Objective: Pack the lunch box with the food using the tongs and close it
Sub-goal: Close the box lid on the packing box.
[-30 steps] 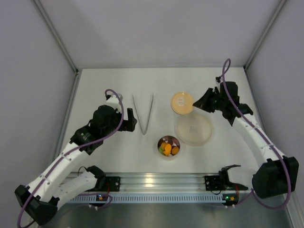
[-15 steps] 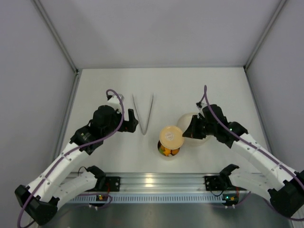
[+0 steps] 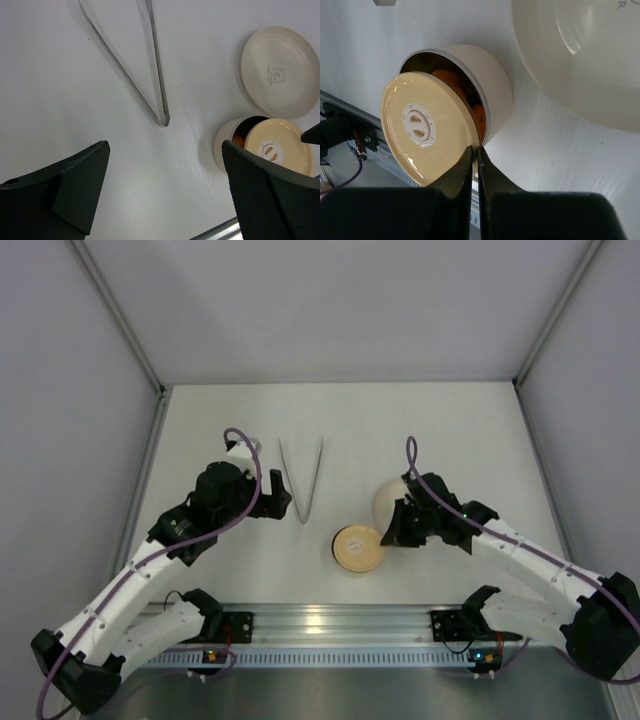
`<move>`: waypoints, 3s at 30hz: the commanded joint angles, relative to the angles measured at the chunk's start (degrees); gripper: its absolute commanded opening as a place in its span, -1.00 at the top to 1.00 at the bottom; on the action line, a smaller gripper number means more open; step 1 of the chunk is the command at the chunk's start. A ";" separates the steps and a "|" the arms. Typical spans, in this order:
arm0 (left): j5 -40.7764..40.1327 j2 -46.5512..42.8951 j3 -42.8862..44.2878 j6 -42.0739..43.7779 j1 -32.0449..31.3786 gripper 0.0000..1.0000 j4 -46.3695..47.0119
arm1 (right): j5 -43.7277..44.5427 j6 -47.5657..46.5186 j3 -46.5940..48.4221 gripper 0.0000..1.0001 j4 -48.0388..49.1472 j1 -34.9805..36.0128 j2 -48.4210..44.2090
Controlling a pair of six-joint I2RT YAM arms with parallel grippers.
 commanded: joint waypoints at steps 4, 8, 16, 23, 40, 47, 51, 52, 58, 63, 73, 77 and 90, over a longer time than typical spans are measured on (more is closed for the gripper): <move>0.84 -0.10 -0.21 0.35 -0.08 -0.98 2.77 | 0.34 1.55 0.22 1.00 8.12 1.72 2.52; 0.93 -0.01 -0.21 0.35 -0.08 -0.98 2.77 | 1.14 1.55 0.13 1.00 8.99 1.81 3.13; 1.72 0.51 -0.30 0.35 0.01 -0.97 2.95 | 2.28 0.76 -0.74 1.00 9.70 1.90 3.93; 4.00 1.48 -0.30 0.26 -0.08 -0.97 3.21 | 3.07 0.50 -1.89 1.00 10.05 2.60 4.01; 10.26 8.32 2.16 -8.00 -13.32 -0.96 1.37 | 7.73 -0.65 -2.41 1.00 10.84 4.27 5.51; -2.05 14.13 2.43 -13.01 -23.02 -0.90 -0.13 | 8.08 -0.56 -2.50 1.00 10.67 4.54 5.51; -5.31 16.15 0.67 -15.99 -24.08 -0.82 0.40 | 8.34 -0.64 -2.24 1.00 10.32 4.62 5.16; -5.75 16.42 0.32 -16.43 -24.08 -0.82 0.57 | 8.52 -0.65 -2.24 1.00 10.23 4.62 5.07; -7.51 18.96 -1.70 -17.41 -24.34 -0.77 2.95 | 8.70 -0.82 -2.33 1.00 9.88 4.62 4.98; -7.69 21.43 -2.76 -17.76 -24.43 -0.77 5.40 | 8.87 -0.91 -2.42 1.00 9.88 4.62 5.07; -10.93 26.44 -2.76 -19.07 -24.43 -0.74 5.50 | 9.05 -1.17 -2.15 1.00 9.52 4.62 4.90; -12.17 27.84 -2.67 -19.69 -24.43 -0.72 4.80 | 9.13 -1.35 -2.33 1.00 9.44 4.62 5.16; -13.40 33.12 -3.37 -21.36 -24.43 -0.70 4.88 | 9.22 -1.52 -2.41 1.00 9.00 4.62 5.16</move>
